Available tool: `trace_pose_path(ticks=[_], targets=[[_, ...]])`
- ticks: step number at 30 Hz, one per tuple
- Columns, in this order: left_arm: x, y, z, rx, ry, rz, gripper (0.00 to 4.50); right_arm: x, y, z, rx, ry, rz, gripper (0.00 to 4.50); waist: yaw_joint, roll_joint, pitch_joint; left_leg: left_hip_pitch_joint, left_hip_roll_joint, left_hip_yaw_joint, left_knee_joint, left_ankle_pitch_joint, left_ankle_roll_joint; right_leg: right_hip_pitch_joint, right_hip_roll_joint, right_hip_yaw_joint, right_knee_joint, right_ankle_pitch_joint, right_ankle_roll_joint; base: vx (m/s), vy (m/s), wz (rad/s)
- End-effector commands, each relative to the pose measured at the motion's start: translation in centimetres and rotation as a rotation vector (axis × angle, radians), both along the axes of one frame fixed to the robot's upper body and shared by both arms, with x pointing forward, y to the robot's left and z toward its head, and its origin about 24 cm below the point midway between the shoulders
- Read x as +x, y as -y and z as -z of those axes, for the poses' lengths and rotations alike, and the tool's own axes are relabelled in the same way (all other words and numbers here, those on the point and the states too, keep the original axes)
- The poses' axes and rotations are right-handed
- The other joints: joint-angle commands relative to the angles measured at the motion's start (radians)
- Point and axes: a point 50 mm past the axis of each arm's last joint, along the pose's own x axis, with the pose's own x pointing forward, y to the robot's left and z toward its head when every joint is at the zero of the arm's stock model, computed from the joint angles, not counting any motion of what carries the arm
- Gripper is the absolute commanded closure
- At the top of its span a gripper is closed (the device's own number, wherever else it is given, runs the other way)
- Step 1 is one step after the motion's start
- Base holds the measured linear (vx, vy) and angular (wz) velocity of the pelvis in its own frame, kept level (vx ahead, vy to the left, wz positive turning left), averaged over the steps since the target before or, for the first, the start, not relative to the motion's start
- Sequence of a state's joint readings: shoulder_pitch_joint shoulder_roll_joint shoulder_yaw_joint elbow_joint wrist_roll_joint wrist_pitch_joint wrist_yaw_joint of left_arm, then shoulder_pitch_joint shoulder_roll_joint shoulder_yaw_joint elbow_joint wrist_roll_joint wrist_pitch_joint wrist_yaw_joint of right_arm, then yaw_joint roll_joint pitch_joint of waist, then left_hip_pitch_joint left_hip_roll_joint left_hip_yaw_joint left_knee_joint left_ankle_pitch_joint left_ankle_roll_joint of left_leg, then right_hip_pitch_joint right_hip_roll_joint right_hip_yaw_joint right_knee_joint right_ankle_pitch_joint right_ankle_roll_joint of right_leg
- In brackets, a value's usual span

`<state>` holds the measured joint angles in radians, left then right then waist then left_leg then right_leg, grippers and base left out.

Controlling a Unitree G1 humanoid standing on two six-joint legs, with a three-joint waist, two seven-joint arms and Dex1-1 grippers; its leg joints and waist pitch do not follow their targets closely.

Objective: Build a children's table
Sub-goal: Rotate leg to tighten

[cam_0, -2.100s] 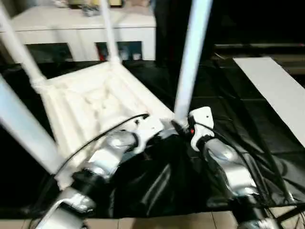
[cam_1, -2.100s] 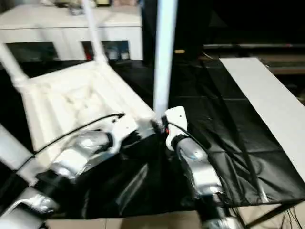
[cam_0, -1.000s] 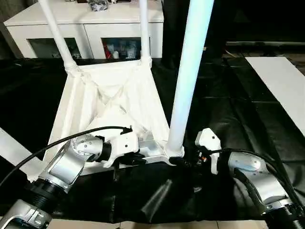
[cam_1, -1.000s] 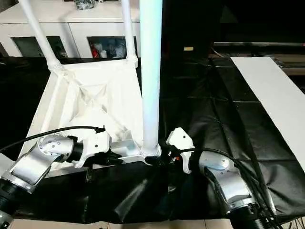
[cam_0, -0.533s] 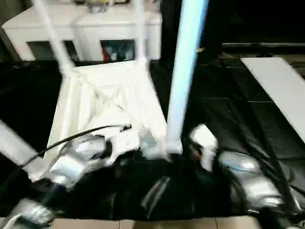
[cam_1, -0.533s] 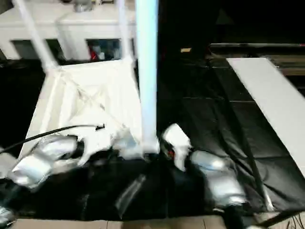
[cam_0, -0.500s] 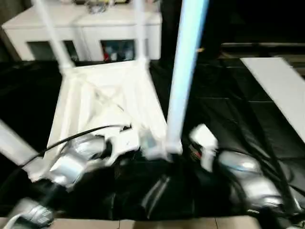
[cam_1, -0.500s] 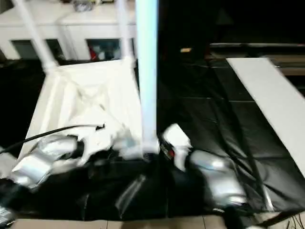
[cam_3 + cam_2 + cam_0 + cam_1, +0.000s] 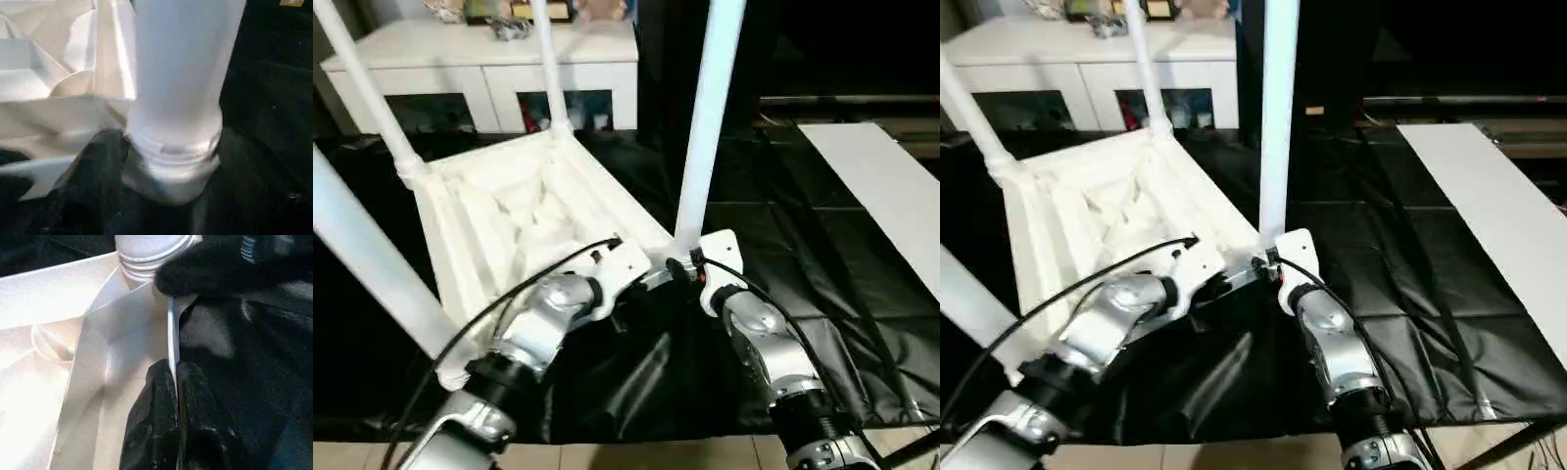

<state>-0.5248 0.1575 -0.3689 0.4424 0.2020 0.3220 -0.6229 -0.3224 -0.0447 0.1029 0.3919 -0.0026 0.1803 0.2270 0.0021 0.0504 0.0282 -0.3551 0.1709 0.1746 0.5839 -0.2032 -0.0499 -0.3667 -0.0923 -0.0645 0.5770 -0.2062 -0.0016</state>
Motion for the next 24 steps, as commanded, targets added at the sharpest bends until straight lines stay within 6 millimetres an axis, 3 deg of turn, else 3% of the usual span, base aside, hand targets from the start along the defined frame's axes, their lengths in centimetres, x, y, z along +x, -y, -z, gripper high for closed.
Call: trace_pose_path(ticks=[1, 4, 5, 8, 10, 12, 16, 20, 24], targets=[[-0.8, 1.0, 1.3, 0.049, -0.025, 0.049, 4.50, -0.8, -3.6, -1.3, 0.082, 0.046, -0.185, 0.92, -0.003, -0.007, -0.033, -0.006, 0.051, -0.038, -0.098, -0.386, -0.001, 0.015, -0.056, 0.035, -0.088, -0.426, -0.094, 0.000, 0.000, 0.00], [-1.0, 0.1, 1.3, 0.062, -0.024, 0.072, 4.50, -0.8, -2.2, -1.9, 0.060, 0.076, -0.201, 0.68, -0.008, -0.008, -0.037, -0.007, 0.053, -0.033, -0.094, -0.358, 0.010, 0.015, -0.058, 0.039, -0.081, -0.341, -0.135, 0.000, 0.000, 0.00], [-1.1, -0.2, 1.2, 0.067, -0.025, 0.088, 4.50, -0.9, -1.8, -2.0, 0.040, 0.081, -0.213, 0.68, -0.002, -0.009, -0.041, -0.005, 0.054, -0.030, -0.090, -0.327, 0.018, 0.016, -0.056, 0.041, -0.077, -0.297, -0.147, 0.000, 0.000, 0.00], [-1.5, -1.0, 1.0, 0.072, -0.022, 0.166, 4.50, -1.5, 0.1, -2.3, -0.030, 0.076, -0.333, 0.68, 0.009, -0.009, -0.048, -0.015, 0.057, -0.023, -0.076, -0.208, 0.065, 0.023, -0.055, 0.041, -0.059, -0.134, -0.193, 0.018, -0.005, 0.00], [-1.7, -1.6, 1.0, 0.091, -0.030, 0.176, 4.50, -1.8, 0.7, -2.5, -0.036, 0.075, -0.371, 0.68, 0.010, -0.006, -0.051, -0.015, 0.056, -0.020, -0.072, -0.170, 0.080, 0.024, -0.055, 0.040, -0.052, -0.069, -0.215, 0.055, -0.020, -0.01], [-2.2, -2.3, 0.9, 0.102, -0.043, 0.235, 4.50, -2.3, 1.9, -2.7, -0.058, 0.069, -0.448, 0.68, 0.016, -0.008, -0.053, -0.017, 0.056, -0.016, -0.062, -0.097, 0.116, 0.030, -0.057, 0.040, -0.040, 0.043, -0.254, 0.053, -0.024, -0.01], [-3.8, -4.2, 1.0, 0.123, -0.131, 0.384, 4.50, -3.5, 4.2, -3.3, -0.110, 0.035, -0.600, 0.68, 0.027, -0.006, -0.050, -0.012, 0.061, -0.016, -0.063, -0.104, 0.132, 0.030, -0.054, 0.039, -0.037, 0.037, -0.263, 0.000, 0.000, 0.00], [-4.4, -5.3, 1.0, 0.135, -0.160, 0.427, 4.50, -4.1, 5.0, -3.7, -0.136, 0.009, -0.675, 0.68, 0.033, -0.004, -0.039, 0.003, 0.063, -0.011, -0.074, -0.217, 0.084, 0.019, -0.052, 0.042, -0.052, -0.118, -0.252, 0.000, 0.000, 0.00], [-5.2, -6.2, 0.7, 0.125, -0.211, 0.469, 4.50, -4.6, 6.2, -4.4, -0.141, -0.014, -0.726, 0.68, 0.037, -0.007, -0.038, 0.001, 0.065, -0.014, -0.081, -0.244, 0.050, 0.021, -0.055, 0.045, -0.053, -0.178, -0.228, 0.000, 0.000, 0.00]])
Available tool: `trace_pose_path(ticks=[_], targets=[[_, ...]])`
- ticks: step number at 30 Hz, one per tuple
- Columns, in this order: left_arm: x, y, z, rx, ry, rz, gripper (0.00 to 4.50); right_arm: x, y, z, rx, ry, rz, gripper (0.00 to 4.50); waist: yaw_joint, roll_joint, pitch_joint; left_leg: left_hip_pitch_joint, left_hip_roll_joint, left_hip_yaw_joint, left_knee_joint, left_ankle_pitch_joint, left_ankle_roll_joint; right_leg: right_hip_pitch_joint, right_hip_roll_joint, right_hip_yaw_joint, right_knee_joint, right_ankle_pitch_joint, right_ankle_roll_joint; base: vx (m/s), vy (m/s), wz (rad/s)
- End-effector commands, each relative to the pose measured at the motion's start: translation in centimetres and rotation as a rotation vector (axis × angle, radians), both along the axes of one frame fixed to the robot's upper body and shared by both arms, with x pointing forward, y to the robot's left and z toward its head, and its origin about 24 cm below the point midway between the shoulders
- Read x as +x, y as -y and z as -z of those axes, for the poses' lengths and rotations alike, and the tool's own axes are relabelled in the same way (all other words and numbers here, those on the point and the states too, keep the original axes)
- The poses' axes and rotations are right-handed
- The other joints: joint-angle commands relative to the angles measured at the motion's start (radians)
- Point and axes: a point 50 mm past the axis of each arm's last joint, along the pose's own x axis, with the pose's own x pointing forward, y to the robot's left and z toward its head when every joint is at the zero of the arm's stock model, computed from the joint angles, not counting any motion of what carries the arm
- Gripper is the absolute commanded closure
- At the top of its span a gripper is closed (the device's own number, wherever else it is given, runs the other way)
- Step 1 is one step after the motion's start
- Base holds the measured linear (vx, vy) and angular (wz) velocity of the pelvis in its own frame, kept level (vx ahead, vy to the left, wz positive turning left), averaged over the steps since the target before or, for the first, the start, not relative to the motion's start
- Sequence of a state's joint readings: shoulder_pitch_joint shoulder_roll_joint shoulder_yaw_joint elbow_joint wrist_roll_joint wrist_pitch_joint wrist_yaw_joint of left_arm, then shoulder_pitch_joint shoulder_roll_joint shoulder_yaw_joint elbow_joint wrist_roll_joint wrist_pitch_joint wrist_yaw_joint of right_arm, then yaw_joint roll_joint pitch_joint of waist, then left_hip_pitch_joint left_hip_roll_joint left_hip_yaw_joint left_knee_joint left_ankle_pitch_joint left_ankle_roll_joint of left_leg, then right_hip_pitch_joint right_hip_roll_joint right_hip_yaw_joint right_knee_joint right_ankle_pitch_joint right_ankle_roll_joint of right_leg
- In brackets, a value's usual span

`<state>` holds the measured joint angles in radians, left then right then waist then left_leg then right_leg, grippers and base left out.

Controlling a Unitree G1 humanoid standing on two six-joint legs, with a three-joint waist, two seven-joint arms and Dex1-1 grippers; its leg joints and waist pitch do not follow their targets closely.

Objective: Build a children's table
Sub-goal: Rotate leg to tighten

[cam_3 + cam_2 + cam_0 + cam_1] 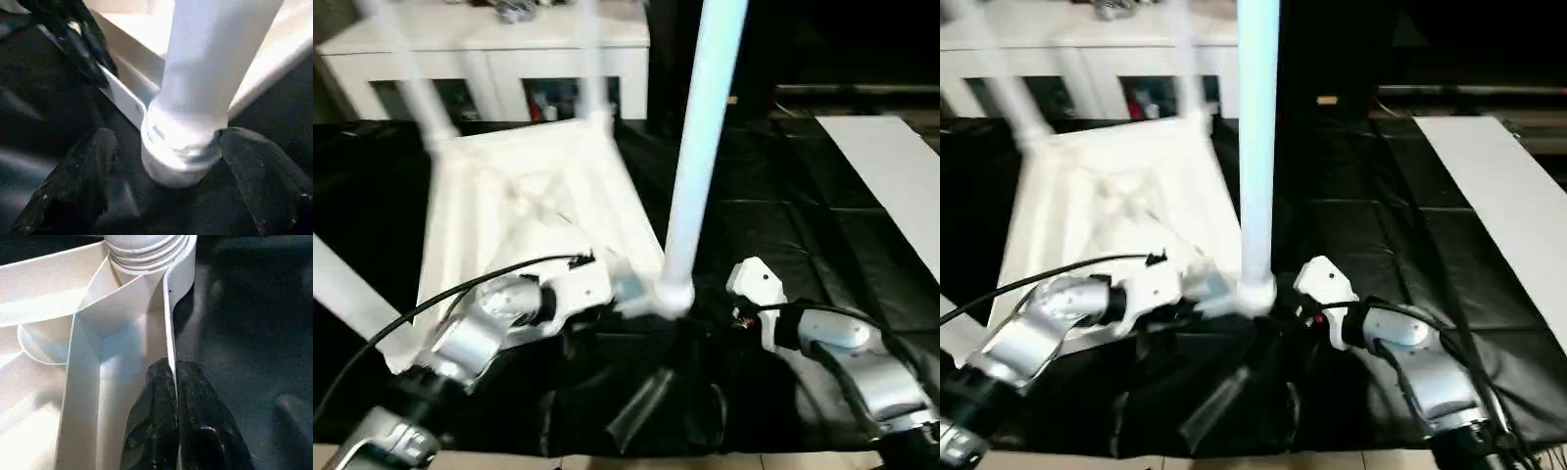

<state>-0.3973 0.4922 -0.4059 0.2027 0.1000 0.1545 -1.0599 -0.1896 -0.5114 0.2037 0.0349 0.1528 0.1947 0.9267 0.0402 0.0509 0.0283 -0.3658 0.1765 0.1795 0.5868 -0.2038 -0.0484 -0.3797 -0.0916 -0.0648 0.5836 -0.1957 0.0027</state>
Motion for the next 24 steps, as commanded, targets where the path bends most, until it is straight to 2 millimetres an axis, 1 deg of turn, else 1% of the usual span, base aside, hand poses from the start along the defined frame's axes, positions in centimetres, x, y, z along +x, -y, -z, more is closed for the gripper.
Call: trace_pose_path(ticks=[1, 3, 4, 6, 8, 9, 10, 11, 13, 14, 15, 17, 18, 19, 22, 23, 24], targets=[[-1.8, -0.2, 2.0, 0.064, -0.132, 0.069, 4.50, -0.2, 0.6, -0.6, 0.006, -0.002, -0.013, 0.68, -0.002, -0.008, -0.038, 0.011, 0.059, -0.020, -0.084, -0.247, 0.044, 0.035, -0.056, 0.045, -0.059, -0.192, -0.230, 0.000, 0.000, 0.00], [-2.1, 0.0, 1.7, 0.036, -0.138, 0.095, 4.50, 0.0, 0.6, -0.7, 0.015, 0.006, -0.004, 0.68, -0.004, -0.007, -0.040, 0.011, 0.057, -0.019, -0.083, -0.246, 0.042, 0.033, -0.055, 0.046, -0.059, -0.187, -0.231, 0.000, 0.000, 0.00], [-2.2, 0.1, 1.6, 0.023, -0.144, 0.104, 4.50, 0.1, 0.5, -0.7, 0.022, 0.008, -0.002, 0.68, -0.004, -0.009, -0.042, 0.010, 0.055, -0.018, -0.080, -0.229, 0.045, 0.034, -0.056, 0.046, -0.057, -0.168, -0.235, 0.000, 0.000, 0.00], [-2.3, 0.2, 1.5, 0.021, -0.149, 0.119, 4.50, 0.3, 0.0, -0.4, 0.027, 0.001, -0.005, 0.68, -0.003, -0.010, -0.045, 0.009, 0.054, -0.016, -0.075, -0.188, 0.060, 0.035, -0.055, 0.045, -0.053, -0.124, -0.245, 0.000, 0.000, 0.00], [-2.2, 0.2, 1.5, 0.030, -0.144, 0.123, 4.50, 0.4, -0.3, -0.2, 0.027, -0.002, -0.007, 0.68, -0.003, -0.008, -0.044, 0.007, 0.053, -0.016, -0.074, -0.177, 0.067, 0.035, -0.055, 0.044, -0.052, -0.115, -0.249, 0.000, 0.000, 0.00], [-2.1, 0.2, 1.5, 0.031, -0.142, 0.122, 4.50, 0.6, -0.7, 0.0, 0.031, -0.003, -0.009, 0.68, -0.004, -0.007, -0.044, 0.007, 0.053, -0.017, -0.075, -0.175, 0.068, 0.036, -0.054, 0.043, -0.051, -0.117, -0.249, 0.000, 0.000, 0.00], [-2.1, 0.3, 1.5, 0.033, -0.136, 0.120, 4.50, 0.8, -1.0, 0.1, 0.037, -0.003, -0.008, 0.68, -0.005, -0.010, -0.043, 0.008, 0.053, -0.016, -0.076, -0.183, 0.066, 0.034, -0.054, 0.043, -0.052, -0.128, -0.250, 0.000, 0.000, 0.00], [-2.0, 0.3, 1.4, 0.034, -0.132, 0.118, 4.50, 0.9, -1.1, 0.1, 0.042, -0.004, -0.008, 0.68, -0.004, -0.008, -0.045, 0.010, 0.053, -0.016, -0.074, -0.184, 0.061, 0.034, -0.055, 0.044, -0.052, -0.133, -0.251, 0.000, 0.000, 0.00], [-2.0, 0.3, 1.4, 0.035, -0.132, 0.118, 4.50, 0.9, -1.4, 0.2, 0.056, -0.014, -0.016, 0.68, -0.004, -0.008, -0.045, 0.010, 0.054, -0.016, -0.075, -0.183, 0.058, 0.034, -0.053, 0.043, -0.051, -0.128, -0.251, 0.000, 0.000, 0.00], [-2.0, 0.3, 1.4, 0.034, -0.135, 0.118, 4.50, 0.9, -1.6, 0.3, 0.059, -0.022, -0.029, 0.85, -0.004, -0.006, -0.045, 0.010, 0.054, -0.016, -0.075, -0.181, 0.058, 0.034, -0.053, 0.043, -0.050, -0.123, -0.251, 0.000, 0.000, 0.00], [-1.9, 0.3, 1.4, 0.033, -0.137, 0.117, 4.50, 1.0, -1.9, 0.4, 0.057, -0.026, -0.041, 1.03, -0.003, -0.008, -0.046, 0.010, 0.053, -0.016, -0.074, -0.169, 0.061, 0.035, -0.053, 0.043, -0.048, -0.103, -0.253, 0.000, 0.000, 0.00], [-1.9, 0.2, 1.3, 0.033, -0.136, 0.114, 4.50, 1.1, -2.1, 0.5, 0.051, -0.026, -0.047, 1.09, -0.003, -0.008, -0.047, 0.010, 0.053, -0.015, -0.072, -0.162, 0.062, 0.035, -0.053, 0.043, -0.047, -0.095, -0.256, 0.000, 0.000, 0.00], [-1.9, 0.2, 1.3, 0.034, -0.133, 0.112, 4.50, 1.1, -2.1, 0.5, 0.051, -0.026, -0.046, 1.22, -0.002, -0.008, -0.047, 0.009, 0.052, -0.015, -0.072, -0.160, 0.064, 0.036, -0.053, 0.043, -0.047, -0.094, -0.256, 0.000, 0.000, 0.00], [-1.8, 0.2, 1.3, 0.033, -0.134, 0.111, 4.50, 1.1, -2.0, 0.5, 0.046, -0.027, -0.047, 1.38, -0.002, -0.013, -0.047, 0.009, 0.052, -0.015, -0.071, -0.156, 0.065, 0.037, -0.053, 0.043, -0.046, -0.091, -0.256, 0.000, 0.000, 0.00], [-1.8, 0.1, 1.3, 0.036, -0.133, 0.108, 4.50, 1.1, -1.8, 0.6, 0.034, -0.033, -0.056, 1.55, -0.001, -0.010, -0.047, 0.008, 0.053, -0.015, -0.071, -0.151, 0.070, 0.038, -0.054, 0.043, -0.046, -0.097, -0.253, 0.000, 0.000, 0.00], [-1.8, 0.1, 1.3, 0.038, -0.134, 0.107, 4.50, 1.1, -1.7, 0.7, 0.031, -0.034, -0.058, 1.55, -0.001, -0.011, -0.046, 0.009, 0.053, -0.015, -0.071, -0.155, 0.069, 0.037, -0.054, 0.043, -0.046, -0.104, -0.253, 0.000, 0.000, 0.00], [-1.8, 0.0, 1.3, 0.038, -0.136, 0.106, 4.50, 1.0, -1.6, 0.7, 0.030, -0.036, -0.059, 1.68, -0.001, -0.011, -0.047, 0.008, 0.052, -0.015, -0.070, -0.157, 0.068, 0.038, -0.054, 0.043, -0.046, -0.106, -0.252, 0.000, 0.000, 0.00]])
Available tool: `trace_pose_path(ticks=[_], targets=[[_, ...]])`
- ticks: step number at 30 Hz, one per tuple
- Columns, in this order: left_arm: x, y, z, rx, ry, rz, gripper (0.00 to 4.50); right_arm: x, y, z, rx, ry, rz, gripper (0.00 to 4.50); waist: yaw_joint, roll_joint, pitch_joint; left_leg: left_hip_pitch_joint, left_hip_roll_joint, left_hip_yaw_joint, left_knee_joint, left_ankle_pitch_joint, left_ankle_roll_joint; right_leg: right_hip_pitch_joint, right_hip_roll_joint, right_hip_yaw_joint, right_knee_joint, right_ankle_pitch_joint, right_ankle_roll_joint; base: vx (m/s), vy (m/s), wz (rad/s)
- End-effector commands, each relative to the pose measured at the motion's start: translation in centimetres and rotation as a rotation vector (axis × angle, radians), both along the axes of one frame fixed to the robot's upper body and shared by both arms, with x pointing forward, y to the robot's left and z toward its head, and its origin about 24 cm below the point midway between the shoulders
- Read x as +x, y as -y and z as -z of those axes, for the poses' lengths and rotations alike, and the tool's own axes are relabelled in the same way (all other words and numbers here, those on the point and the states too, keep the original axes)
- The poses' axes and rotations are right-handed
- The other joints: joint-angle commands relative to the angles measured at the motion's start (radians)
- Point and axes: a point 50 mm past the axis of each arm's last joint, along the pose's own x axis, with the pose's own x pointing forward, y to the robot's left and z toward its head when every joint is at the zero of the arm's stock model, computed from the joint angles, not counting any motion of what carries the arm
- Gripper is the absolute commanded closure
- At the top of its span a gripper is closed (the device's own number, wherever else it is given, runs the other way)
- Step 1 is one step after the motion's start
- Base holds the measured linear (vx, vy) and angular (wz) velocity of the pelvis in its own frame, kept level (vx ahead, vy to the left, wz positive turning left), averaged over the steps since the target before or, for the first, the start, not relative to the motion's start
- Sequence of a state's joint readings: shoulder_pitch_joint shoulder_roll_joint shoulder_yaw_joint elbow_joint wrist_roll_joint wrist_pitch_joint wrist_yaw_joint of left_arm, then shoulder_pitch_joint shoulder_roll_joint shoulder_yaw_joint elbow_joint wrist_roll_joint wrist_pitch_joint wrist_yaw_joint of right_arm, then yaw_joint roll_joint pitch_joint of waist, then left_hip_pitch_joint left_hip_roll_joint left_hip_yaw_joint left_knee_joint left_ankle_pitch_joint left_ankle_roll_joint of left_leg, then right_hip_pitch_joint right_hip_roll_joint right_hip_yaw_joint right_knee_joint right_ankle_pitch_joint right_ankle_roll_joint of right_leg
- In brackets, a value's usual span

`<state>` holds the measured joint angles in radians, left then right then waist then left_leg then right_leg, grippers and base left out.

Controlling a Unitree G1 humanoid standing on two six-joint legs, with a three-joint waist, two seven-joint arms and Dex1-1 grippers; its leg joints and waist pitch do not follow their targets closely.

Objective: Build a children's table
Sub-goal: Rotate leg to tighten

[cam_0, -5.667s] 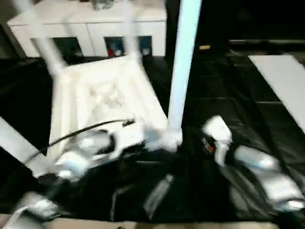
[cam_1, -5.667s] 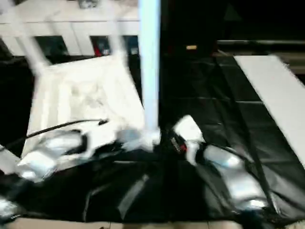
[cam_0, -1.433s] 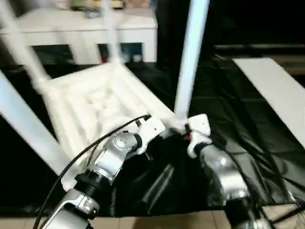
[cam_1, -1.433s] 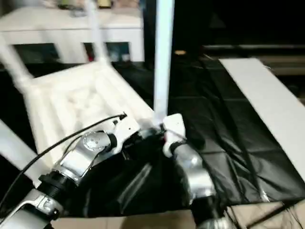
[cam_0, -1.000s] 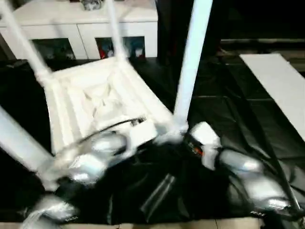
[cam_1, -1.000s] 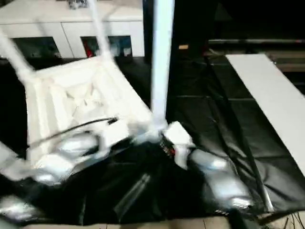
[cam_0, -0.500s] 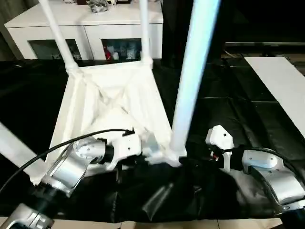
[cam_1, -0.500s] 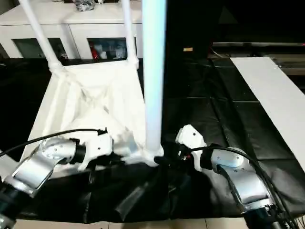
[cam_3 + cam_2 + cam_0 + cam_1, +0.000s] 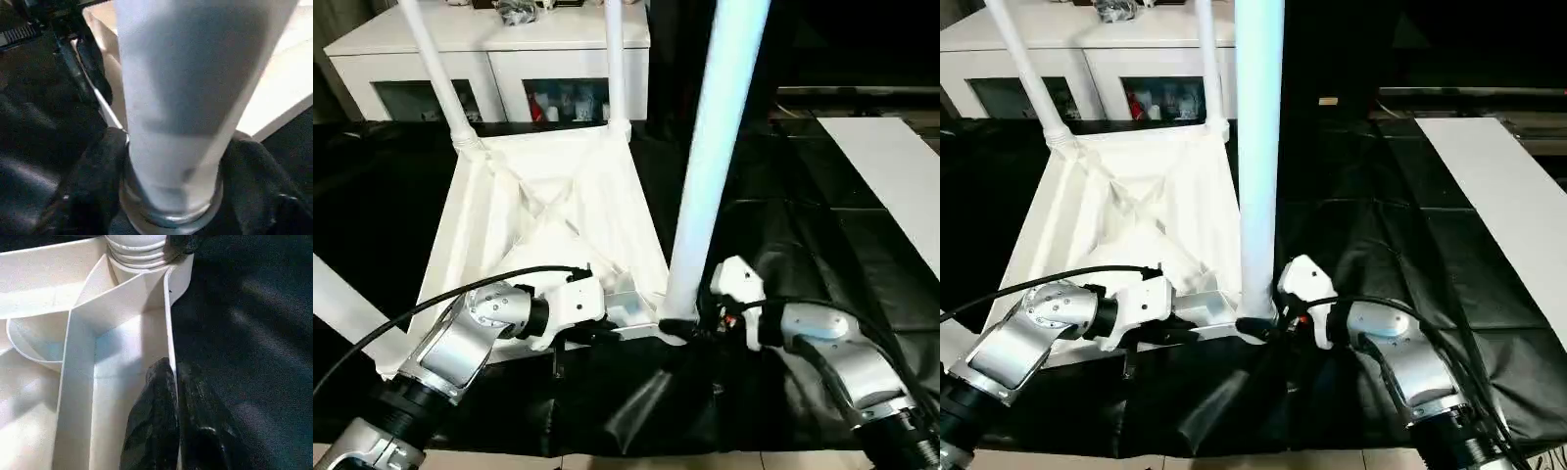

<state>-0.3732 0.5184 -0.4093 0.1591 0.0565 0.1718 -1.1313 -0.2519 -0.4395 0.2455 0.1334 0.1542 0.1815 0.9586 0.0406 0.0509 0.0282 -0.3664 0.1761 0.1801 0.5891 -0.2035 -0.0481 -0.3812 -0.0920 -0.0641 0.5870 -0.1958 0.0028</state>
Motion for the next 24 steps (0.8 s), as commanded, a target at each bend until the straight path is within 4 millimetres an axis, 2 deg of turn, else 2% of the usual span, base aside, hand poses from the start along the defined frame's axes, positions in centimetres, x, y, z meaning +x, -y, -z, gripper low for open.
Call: trace_pose_path(ticks=[1, 9, 11, 12, 14, 15, 17, 19, 20, 24], targets=[[-0.9, 0.2, 1.4, 0.057, -0.071, 0.054, 4.50, 0.3, 0.4, -0.2, -0.020, 0.012, -0.004, 1.80, -0.001, -0.010, -0.046, 0.010, 0.053, -0.016, -0.073, -0.160, 0.067, 0.038, -0.054, 0.042, -0.050, -0.112, -0.251, 0.000, 0.000, 0.00], [-0.6, 0.2, 1.5, 0.065, -0.057, 0.026, 4.50, 0.7, 0.2, 0.1, -0.005, 0.011, 0.052, 2.00, -0.001, -0.011, -0.044, 0.009, 0.052, -0.016, -0.074, -0.184, 0.057, 0.036, -0.053, 0.043, -0.053, -0.156, -0.245, 0.000, 0.000, 0.00], [-0.2, 0.4, 1.7, 0.068, -0.050, -0.017, 4.50, 1.3, 0.0, 0.7, -0.017, 0.014, 0.141, 2.01, -0.005, -0.012, -0.039, 0.010, 0.051, -0.016, -0.078, -0.224, 0.037, 0.031, -0.053, 0.044, -0.059, -0.221, -0.234, 0.000, 0.000, 0.00], [0.1, 0.5, 1.8, 0.065, -0.047, -0.048, 4.50, 1.7, 0.0, 1.1, -0.028, 0.013, 0.196, 2.01, -0.008, -0.014, -0.034, 0.011, 0.049, -0.016, -0.081, -0.263, 0.020, 0.029, -0.054, 0.044, -0.066, -0.293, -0.218, 0.000, 0.000, 0.00], [0.8, 1.4, 1.8, 0.030, -0.041, -0.133, 4.50, 2.5, -0.4, 1.9, -0.027, 0.003, 0.355, 2.01, -0.012, -0.013, -0.031, 0.017, 0.048, -0.018, -0.082, -0.302, -0.001, 0.024, -0.056, 0.044, -0.074, -0.375, -0.198, -0.027, -0.004, -0.02], [1.2, 2.1, 1.8, 0.009, -0.036, -0.170, 4.50, 2.8, -0.8, 2.2, -0.006, -0.017, 0.434, 2.01, -0.020, -0.018, -0.026, 0.016, 0.044, -0.024, -0.087, -0.352, -0.024, 0.021, -0.056, 0.042, -0.085, -0.489, -0.156, -0.053, -0.009, -0.04], [1.5, 3.3, 1.6, -0.018, -0.038, -0.211, 4.50, 3.0, -1.7, 2.4, 0.014, -0.024, 0.520, 2.01, -0.025, -0.016, -0.026, 0.020, 0.043, -0.031, -0.088, -0.387, -0.041, 0.016, -0.059, 0.039, -0.093, -0.566, -0.115, -0.032, -0.002, -0.04], [2.2, 4.5, 1.5, -0.030, -0.017, -0.276, 4.50, 3.3, -3.1, 2.6, 0.018, -0.032, 0.625, 2.02, -0.033, -0.017, -0.025, 0.016, 0.043, -0.036, -0.091, -0.402, -0.045, 0.015, -0.058, 0.038, -0.097, -0.576, -0.096, -0.028, 0.001, -0.03], [2.4, 4.9, 1.5, -0.028, -0.005, -0.300, 4.50, 3.4, -3.5, 2.6, 0.019, -0.035, 0.658, 2.02, -0.038, -0.015, -0.027, 0.021, 0.042, -0.037, -0.090, -0.419, -0.048, 0.008, -0.056, 0.038, -0.100, -0.574, -0.093, -0.052, 0.016, -0.05], [3.7, 6.6, 1.6, -0.020, 0.024, -0.434, 4.50, 3.5, -6.9, 2.9, 0.023, -0.077, 0.710, 2.02, -0.047, -0.016, -0.026, 0.021, 0.038, -0.039, -0.090, -0.439, -0.047, 0.005, -0.054, 0.035, -0.105, -0.571, -0.088, 0.000, 0.000, 0.00]])
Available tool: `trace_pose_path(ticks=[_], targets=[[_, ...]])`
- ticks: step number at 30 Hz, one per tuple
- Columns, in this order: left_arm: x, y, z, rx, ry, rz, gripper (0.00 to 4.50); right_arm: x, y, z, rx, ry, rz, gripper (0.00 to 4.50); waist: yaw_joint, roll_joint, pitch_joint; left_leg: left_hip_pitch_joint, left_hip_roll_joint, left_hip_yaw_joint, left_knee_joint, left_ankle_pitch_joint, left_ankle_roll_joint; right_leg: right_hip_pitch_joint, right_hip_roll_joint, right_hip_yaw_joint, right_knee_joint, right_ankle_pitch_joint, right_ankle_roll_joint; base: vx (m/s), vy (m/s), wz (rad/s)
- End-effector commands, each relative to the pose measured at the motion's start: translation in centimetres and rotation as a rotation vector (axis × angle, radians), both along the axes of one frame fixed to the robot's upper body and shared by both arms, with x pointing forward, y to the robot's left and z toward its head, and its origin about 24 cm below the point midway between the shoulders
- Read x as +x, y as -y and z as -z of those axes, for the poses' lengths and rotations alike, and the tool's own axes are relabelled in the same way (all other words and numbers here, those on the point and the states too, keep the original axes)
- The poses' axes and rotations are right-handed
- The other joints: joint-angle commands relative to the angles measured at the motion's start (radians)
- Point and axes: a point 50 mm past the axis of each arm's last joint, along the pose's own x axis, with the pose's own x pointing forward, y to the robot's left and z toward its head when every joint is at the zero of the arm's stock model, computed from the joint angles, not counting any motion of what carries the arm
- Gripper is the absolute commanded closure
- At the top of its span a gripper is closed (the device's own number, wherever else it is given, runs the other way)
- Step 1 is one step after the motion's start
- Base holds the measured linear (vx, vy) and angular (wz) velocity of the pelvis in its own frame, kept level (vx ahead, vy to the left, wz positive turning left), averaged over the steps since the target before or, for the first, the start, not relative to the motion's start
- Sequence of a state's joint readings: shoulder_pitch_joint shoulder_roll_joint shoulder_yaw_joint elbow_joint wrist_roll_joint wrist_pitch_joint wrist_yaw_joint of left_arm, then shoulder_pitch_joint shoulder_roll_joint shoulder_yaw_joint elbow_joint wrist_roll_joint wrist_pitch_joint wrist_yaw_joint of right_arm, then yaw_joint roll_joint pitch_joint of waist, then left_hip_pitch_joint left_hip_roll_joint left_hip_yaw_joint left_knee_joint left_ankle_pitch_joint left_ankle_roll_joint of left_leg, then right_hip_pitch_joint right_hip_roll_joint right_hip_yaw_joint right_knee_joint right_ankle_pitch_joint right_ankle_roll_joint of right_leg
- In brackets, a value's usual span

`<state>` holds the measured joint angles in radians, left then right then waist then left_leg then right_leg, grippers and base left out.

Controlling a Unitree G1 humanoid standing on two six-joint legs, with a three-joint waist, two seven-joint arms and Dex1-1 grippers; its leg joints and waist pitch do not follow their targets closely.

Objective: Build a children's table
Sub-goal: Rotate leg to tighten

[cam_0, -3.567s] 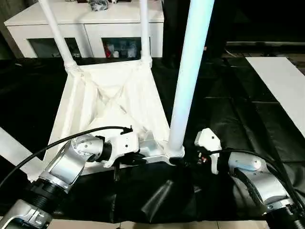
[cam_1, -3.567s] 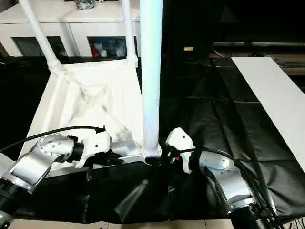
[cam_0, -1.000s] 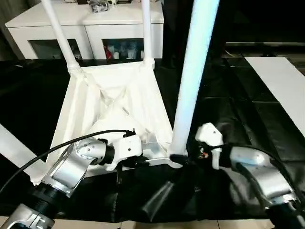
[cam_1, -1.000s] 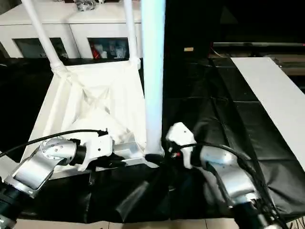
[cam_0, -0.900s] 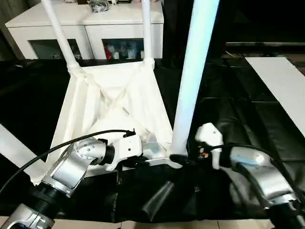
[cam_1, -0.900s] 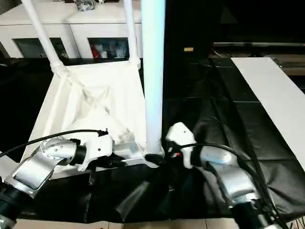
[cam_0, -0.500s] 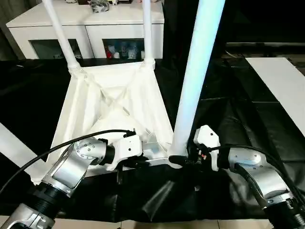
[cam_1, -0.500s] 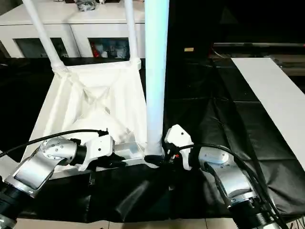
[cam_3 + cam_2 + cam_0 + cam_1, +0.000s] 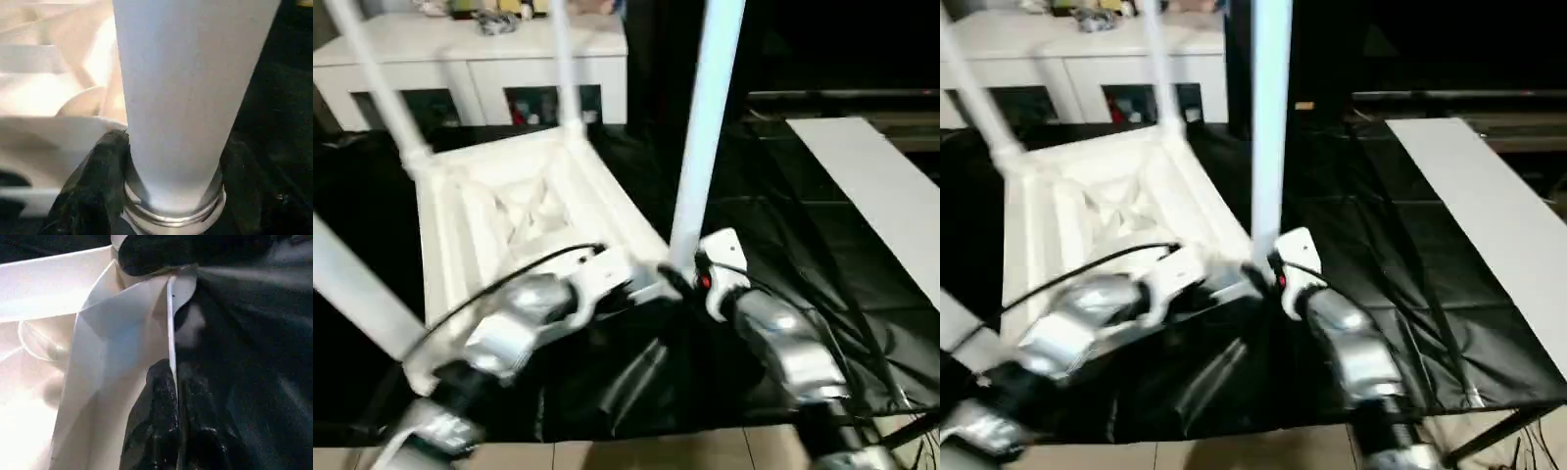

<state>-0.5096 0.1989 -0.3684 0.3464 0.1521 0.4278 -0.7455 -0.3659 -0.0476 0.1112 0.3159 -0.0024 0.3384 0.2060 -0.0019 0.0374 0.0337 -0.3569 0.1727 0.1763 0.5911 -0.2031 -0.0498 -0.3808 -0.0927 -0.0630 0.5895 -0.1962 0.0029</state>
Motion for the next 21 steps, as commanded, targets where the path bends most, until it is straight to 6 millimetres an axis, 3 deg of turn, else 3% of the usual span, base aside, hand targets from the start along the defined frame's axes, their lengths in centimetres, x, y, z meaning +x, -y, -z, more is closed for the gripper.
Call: trace_pose_path(ticks=[1, 4, 6, 8, 10, 11, 14, 17, 19, 20, 21], targets=[[0.2, 1.2, 0.8, 0.039, -0.005, -0.048, 4.50, -0.9, -3.4, 1.4, 0.016, -0.091, -0.067, 2.02, -0.004, -0.002, -0.032, 0.016, 0.040, -0.035, -0.090, -0.451, -0.040, 0.003, -0.055, 0.033, -0.112, -0.586, -0.082, 0.000, 0.000, 0.00], [0.5, 1.2, 0.8, 0.058, 0.017, -0.053, 4.50, -0.5, -4.1, 0.5, 0.049, -0.036, -0.082, 2.02, -0.005, 0.000, -0.030, 0.016, 0.040, -0.037, -0.092, -0.473, -0.030, 0.001, -0.056, 0.029, -0.120, -0.597, -0.070, 0.000, 0.000, 0.00], [0.4, 1.0, 0.8, 0.067, 0.023, -0.037, 4.50, -0.4, -4.2, -0.4, 0.089, 0.011, -0.106, 1.46, -0.005, 0.001, -0.034, 0.009, 0.044, -0.040, -0.099, -0.458, -0.028, 0.010, -0.056, 0.029, -0.114, -0.539, -0.076, 0.000, 0.000, 0.00], [0.3, 0.7, 0.8, 0.068, 0.018, -0.029, 4.50, -0.6, -4.1, -1.2, 0.131, 0.048, -0.139, 1.30, 0.000, 0.002, -0.038, 0.007, 0.047, -0.036, -0.099, -0.432, -0.023, 0.009, -0.055, 0.036, -0.109, -0.474, -0.095, 0.000, 0.000, 0.00], [0.0, -0.1, 0.9, 0.090, 0.020, -0.012, 4.50, -0.7, -3.2, -2.1, 0.165, 0.082, -0.150, 1.10, 0.003, 0.001, -0.037, 0.002, 0.048, -0.032, -0.100, -0.404, -0.012, 0.012, -0.054, 0.039, -0.103, -0.419, -0.116, 0.000, 0.000, 0.00], [0.0, -0.4, 0.9, 0.105, 0.025, -0.005, 4.50, -0.6, -2.6, -2.3, 0.155, 0.092, -0.151, 1.10, 0.001, 0.000, -0.037, -0.008, 0.049, -0.036, -0.104, -0.390, -0.010, 0.021, -0.055, 0.036, -0.096, -0.406, -0.119, 0.000, 0.000, 0.00], [-0.3, -1.2, 0.6, 0.119, 0.024, 0.005, 4.50, -0.8, -1.1, -2.5, 0.075, 0.103, -0.188, 0.79, 0.003, -0.002, -0.041, 0.000, 0.051, -0.029, -0.096, -0.364, -0.006, 0.018, -0.056, 0.040, -0.096, -0.378, -0.137, 0.000, 0.000, 0.00], [-0.7, -1.8, 0.3, 0.118, 0.018, 0.042, 4.50, -1.3, 0.4, -2.7, 0.055, 0.097, -0.283, 0.79, 0.005, -0.002, -0.041, -0.010, 0.053, -0.026, -0.094, -0.308, 0.016, 0.026, -0.056, 0.041, -0.089, -0.331, -0.156, 0.020, -0.007, 0.01], [-1.5, -2.6, 0.1, 0.098, -0.005, 0.139, 4.50, -2.9, 2.1, -2.8, 0.017, 0.081, -0.473, 0.79, 0.011, 0.000, -0.045, -0.010, 0.054, -0.025, -0.089, -0.259, 0.030, 0.031, -0.056, 0.041, -0.082, -0.261, -0.177, 0.031, -0.009, 0.00], [-1.5, -2.6, 0.1, 0.098, -0.005, 0.139, 4.50, -2.9, 2.1, -2.8, 0.017, 0.081, -0.473, 0.79, 0.016, -0.001, -0.048, -0.010, 0.055, -0.021, -0.083, -0.221, 0.050, 0.033, -0.054, 0.042, -0.076, -0.193, -0.190, 0.071, -0.013, 0.01], [-2.5, -3.0, -0.1, 0.070, -0.015, 0.277, 4.50, -3.9, 3.4, -2.7, -0.037, 0.060, -0.588, 0.79, 0.019, 0.001, -0.049, -0.014, 0.055, -0.022, -0.082, -0.189, 0.067, 0.038, -0.054, 0.039, -0.069, -0.132, -0.213, 0.071, -0.013, 0.01]])
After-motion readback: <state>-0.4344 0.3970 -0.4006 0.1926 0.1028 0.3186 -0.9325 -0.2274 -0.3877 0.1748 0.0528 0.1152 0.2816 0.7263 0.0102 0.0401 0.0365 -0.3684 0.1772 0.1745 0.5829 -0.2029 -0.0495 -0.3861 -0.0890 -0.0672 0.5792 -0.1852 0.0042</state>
